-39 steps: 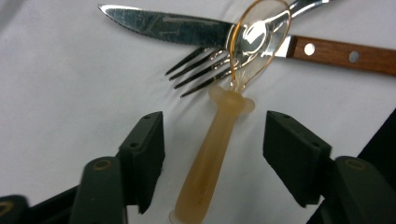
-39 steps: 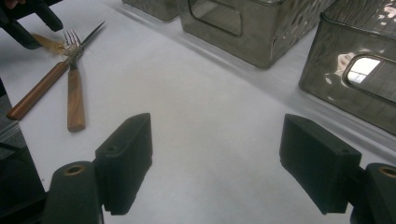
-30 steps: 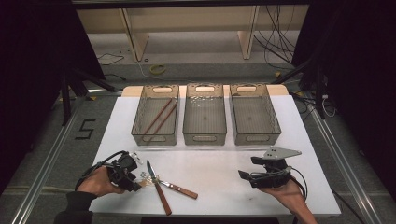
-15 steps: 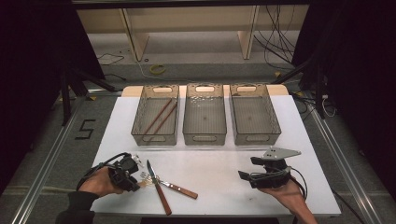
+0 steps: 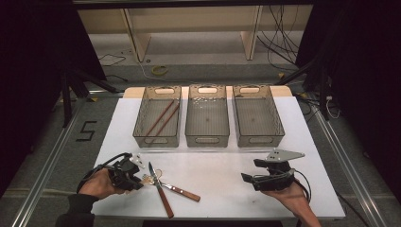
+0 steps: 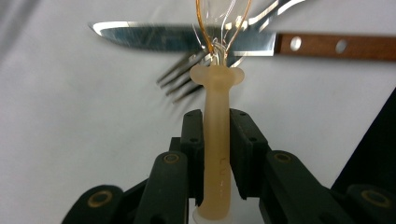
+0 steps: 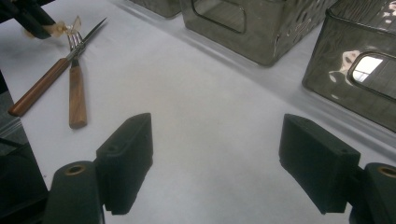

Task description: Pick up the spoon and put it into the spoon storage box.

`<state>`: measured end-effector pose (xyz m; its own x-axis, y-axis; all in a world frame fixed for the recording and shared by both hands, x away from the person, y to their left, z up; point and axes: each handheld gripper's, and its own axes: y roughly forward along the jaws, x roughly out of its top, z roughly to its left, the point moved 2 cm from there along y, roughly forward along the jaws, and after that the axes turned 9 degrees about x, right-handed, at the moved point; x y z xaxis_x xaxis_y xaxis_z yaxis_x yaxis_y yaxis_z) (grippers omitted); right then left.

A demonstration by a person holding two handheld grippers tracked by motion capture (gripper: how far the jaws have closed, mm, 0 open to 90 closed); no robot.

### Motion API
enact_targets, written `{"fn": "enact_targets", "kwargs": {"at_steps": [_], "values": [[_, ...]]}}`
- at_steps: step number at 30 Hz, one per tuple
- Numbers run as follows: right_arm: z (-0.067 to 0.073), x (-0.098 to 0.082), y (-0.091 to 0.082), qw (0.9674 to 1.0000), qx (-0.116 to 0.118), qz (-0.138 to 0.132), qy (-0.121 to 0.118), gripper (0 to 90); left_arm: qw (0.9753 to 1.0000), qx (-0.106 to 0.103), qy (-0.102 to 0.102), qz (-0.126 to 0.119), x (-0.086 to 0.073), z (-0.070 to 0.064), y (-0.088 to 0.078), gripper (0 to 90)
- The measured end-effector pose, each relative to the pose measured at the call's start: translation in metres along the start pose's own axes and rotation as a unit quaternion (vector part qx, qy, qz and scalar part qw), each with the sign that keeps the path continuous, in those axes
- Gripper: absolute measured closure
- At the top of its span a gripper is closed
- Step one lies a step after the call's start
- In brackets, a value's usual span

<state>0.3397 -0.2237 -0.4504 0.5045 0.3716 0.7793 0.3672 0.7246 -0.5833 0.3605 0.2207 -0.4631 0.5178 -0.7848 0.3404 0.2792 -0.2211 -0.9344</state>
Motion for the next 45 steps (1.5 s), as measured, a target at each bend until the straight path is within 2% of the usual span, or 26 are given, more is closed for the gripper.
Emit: {"fn": "enact_targets", "kwargs": {"at_steps": [2,3,4,5,7,9,12,13,15,16,18,22,23,25,26,28,29,30,33,40,42,45], "values": [[0.0,0.0,0.0,1.0,-0.001,0.0,0.0,26.9,0.9995,0.004,-0.016,-0.026,0.003,0.001,-0.005,76.3],[0.0,0.0,0.0,1.0,-0.001,-0.001,0.0,26.9,0.999,0.0,-0.022,-0.038,0.005,0.002,-0.007,76.3],[0.0,0.0,0.0,1.0,-0.001,-0.002,0.0,26.9,0.9986,0.002,-0.024,-0.047,0.006,0.002,-0.009,76.3],[0.0,0.0,0.0,1.0,-0.002,-0.002,0.0,26.9,0.9968,0.009,-0.042,-0.067,0.009,0.003,-0.011,76.3],[0.0,0.0,0.0,1.0,-0.003,-0.002,0.001,26.9,0.9953,0.008,-0.05,-0.083,0.012,0.005,-0.014,76.3],[0.0,0.0,0.0,1.0,-0.003,-0.003,0.002,26.8,0.9921,0.008,-0.072,-0.103,0.014,0.008,-0.015,76.3],[0.0,0.0,0.001,1.0,-0.003,-0.004,0.001,26.8,0.9895,0.007,-0.086,-0.116,0.017,0.009,-0.015,76.2],[0.0,0.0,0.001,1.0,-0.003,-0.004,0.001,26.9,0.9895,0.008,-0.083,-0.118,0.019,0.009,-0.015,76.3],[0.001,0.0,0.001,1.0,-0.003,-0.005,0.001,26.8,0.9864,0.007,-0.096,-0.134,0.024,0.009,-0.015,76.3],[0.0,0.0,0.001,1.0,-0.003,-0.005,0.001,26.8,0.9856,0.007,-0.099,-0.137,0.025,0.009,-0.015,76.3],[0.0,0.0,0.001,1.0,-0.003,-0.005,0.001,26.8,0.9843,0.007,-0.1,-0.145,0.03,0.01,-0.016,76.2],[0.0,0.0,0.001,1.0,-0.002,-0.004,0.002,26.8,0.9796,0.007,-0.108,-0.169,0.042,0.013,-0.018,76.3],[0.0,0.0,0.001,1.0,-0.002,-0.004,0.002,26.9,0.9775,0.007,-0.116,-0.176,0.045,0.014,-0.018,76.2],[0.0,0.0,0.002,1.0,-0.002,-0.004,0.002,26.8,0.9749,0.01,-0.12,-0.188,0.051,0.017,-0.018,76.3],[0.0,0.0,0.002,1.0,-0.002,-0.004,0.002,26.8,0.9725,0.008,-0.126,-0.196,0.056,0.02,-0.017,76.2],[0.0,0.0,0.001,1.0,-0.002,-0.004,0.002,26.9,0.971,0.012,-0.129,-0.201,0.063,0.024,-0.016,76.3],[0.0,0.0,0.001,1.0,-0.002,-0.006,0.003,26.8,0.9694,0.013,-0.131,-0.207,0.067,0.026,-0.016,76.2],[0.0,0.0,0.001,1.0,-0.002,-0.006,0.005,26.8,0.9669,0.012,-0.137,-0.215,0.07,0.028,-0.016,76.2],[-0.001,0.0,0.001,1.0,-0.003,-0.008,0.005,26.8,0.9627,0.012,-0.141,-0.231,0.082,0.031,-0.017,76.2],[0.0,0.0,0.001,0.9999,-0.002,-0.009,0.005,26.8,0.9577,0.007,-0.144,-0.249,0.113,0.035,-0.015,76.2],[-0.001,0.0,0.001,1.0,-0.001,-0.008,0.004,26.8,0.9552,0.008,-0.148,-0.256,0.119,0.037,-0.015,76.1],[-0.001,0.0,0.001,0.9999,-0.001,-0.008,0.006,26.8,0.9537,0.008,-0.148,-0.262,0.13,0.041,-0.015,76.1]]}}
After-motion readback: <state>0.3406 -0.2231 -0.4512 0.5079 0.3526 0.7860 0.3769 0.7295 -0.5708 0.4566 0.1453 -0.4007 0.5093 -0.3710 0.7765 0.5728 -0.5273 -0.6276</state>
